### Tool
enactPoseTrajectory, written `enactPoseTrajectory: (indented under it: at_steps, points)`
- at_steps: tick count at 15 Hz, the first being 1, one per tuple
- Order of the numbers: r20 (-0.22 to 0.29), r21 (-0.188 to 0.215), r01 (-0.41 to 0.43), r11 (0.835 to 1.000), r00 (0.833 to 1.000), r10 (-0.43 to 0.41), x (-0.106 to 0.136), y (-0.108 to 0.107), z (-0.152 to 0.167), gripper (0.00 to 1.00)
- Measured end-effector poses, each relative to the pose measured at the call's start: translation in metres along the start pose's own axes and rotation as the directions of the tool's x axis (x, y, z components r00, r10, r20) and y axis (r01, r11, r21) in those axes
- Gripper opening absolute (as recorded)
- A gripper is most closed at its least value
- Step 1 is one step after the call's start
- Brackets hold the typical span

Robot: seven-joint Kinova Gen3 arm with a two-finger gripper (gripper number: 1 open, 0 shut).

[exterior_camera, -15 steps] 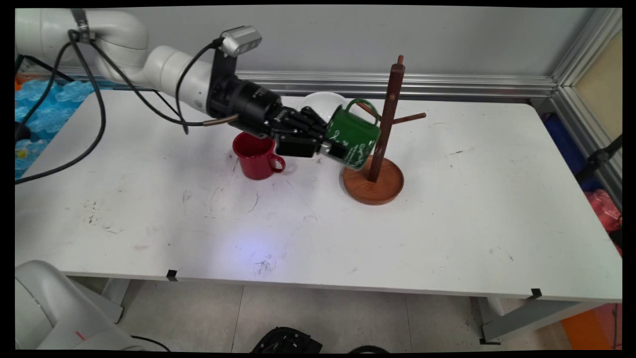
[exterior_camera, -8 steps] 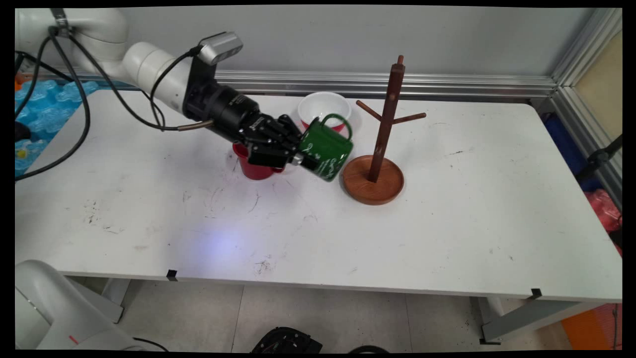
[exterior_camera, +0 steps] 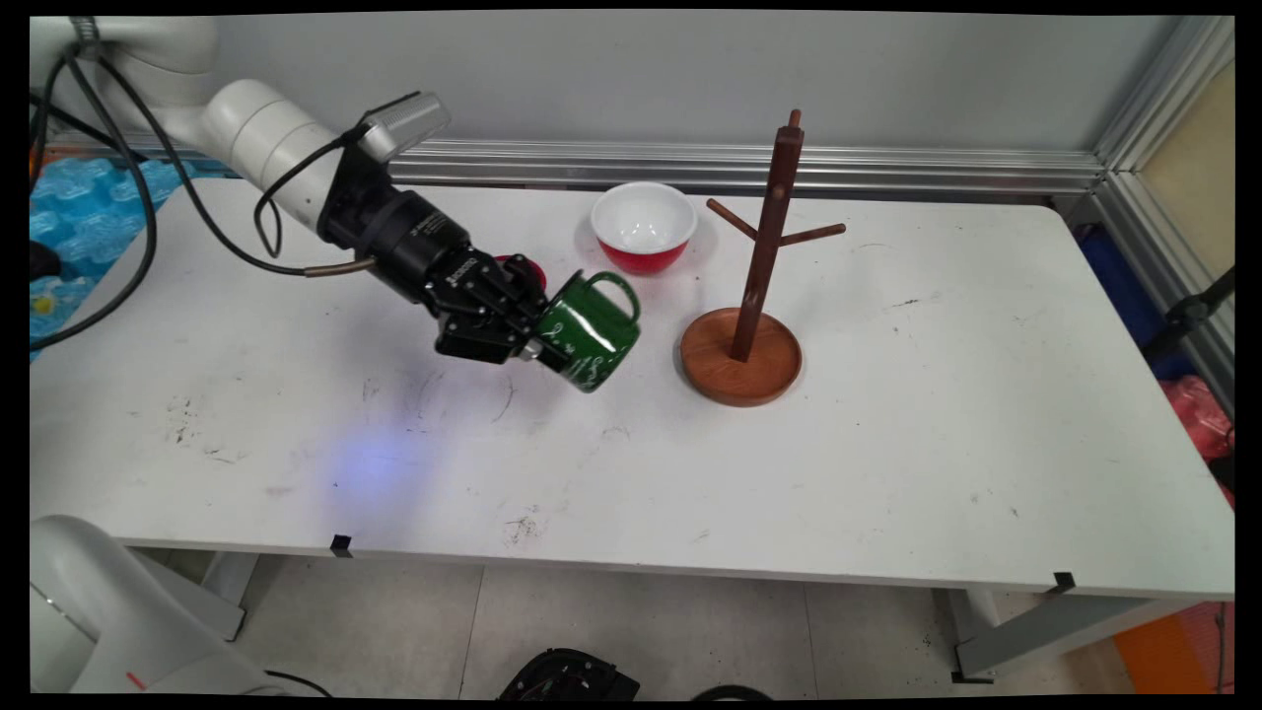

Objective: Place the picked object on the table

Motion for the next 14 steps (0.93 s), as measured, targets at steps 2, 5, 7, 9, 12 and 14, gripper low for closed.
enactPoseTrajectory:
  at_steps: [2, 5, 7, 9, 12, 14]
  points:
    - [0.038, 0.005, -0.005, 1.0, 0.999, 0.005, -0.002, 0.001, -0.004, 0.0]
    - [0.103, 0.019, -0.019, 1.0, 0.995, 0.017, -0.006, 0.001, -0.012, 0.0]
    - [0.133, 0.028, -0.026, 0.999, 0.991, 0.022, -0.007, 0.0, -0.016, 0.0]
    - [0.171, 0.037, -0.038, 0.999, 0.985, 0.031, -0.009, -0.001, -0.02, 0.0]
    - [0.235, 0.048, -0.065, 0.997, 0.971, 0.052, -0.012, -0.004, -0.026, 0.0]
    - [0.277, 0.05, -0.087, 0.995, 0.958, 0.07, -0.014, -0.005, -0.03, 0.0]
